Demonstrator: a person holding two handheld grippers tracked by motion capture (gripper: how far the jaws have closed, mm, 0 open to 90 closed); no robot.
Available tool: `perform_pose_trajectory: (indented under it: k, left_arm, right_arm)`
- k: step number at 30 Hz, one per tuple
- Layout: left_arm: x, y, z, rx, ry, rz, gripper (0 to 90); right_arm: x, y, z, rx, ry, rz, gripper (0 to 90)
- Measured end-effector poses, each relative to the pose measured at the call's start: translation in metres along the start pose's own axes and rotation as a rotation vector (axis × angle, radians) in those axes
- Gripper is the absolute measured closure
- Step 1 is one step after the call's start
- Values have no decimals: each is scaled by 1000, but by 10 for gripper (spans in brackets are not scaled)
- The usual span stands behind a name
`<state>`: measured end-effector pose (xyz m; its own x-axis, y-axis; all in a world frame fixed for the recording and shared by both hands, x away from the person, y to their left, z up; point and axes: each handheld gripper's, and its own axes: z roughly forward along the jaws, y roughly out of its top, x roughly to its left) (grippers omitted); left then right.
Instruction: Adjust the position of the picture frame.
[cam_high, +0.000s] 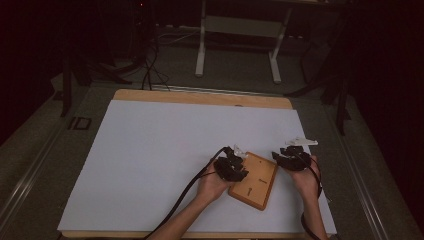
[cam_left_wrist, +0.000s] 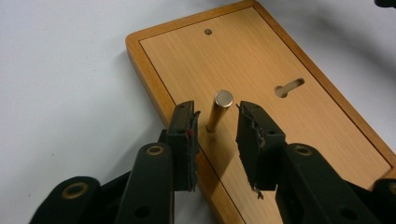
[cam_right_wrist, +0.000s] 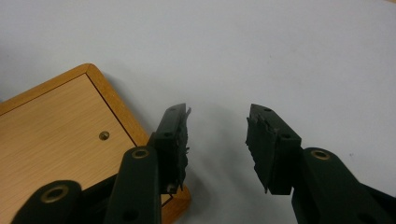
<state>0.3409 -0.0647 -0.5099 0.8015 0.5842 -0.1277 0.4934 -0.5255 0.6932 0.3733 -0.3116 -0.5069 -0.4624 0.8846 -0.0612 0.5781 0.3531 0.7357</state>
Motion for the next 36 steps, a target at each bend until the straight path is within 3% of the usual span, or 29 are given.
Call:
perform_pose_trajectory:
  k: [8,12,21,28,34,36]
  left_arm:
    - [-1,1,8,-20,27,2,725]
    - [-4,0,9,-21,41,26,830]
    - [-4,1,5,-46,23,76,849]
    - [-7,5,-3,-51,47,134,850]
    - [-4,5,-10,-72,35,139,850]
    - [-3,6,-12,-78,38,141,850]
  right_arm:
    - [0,0,0,0,5,-4,569]
    - [0,0,0,0,8,-8,569]
    - [2,0,1,4,20,-27,568]
    - [4,0,4,11,27,-34,578]
    - [5,-2,6,12,59,-46,816]
    - [6,-2,7,15,70,-53,850]
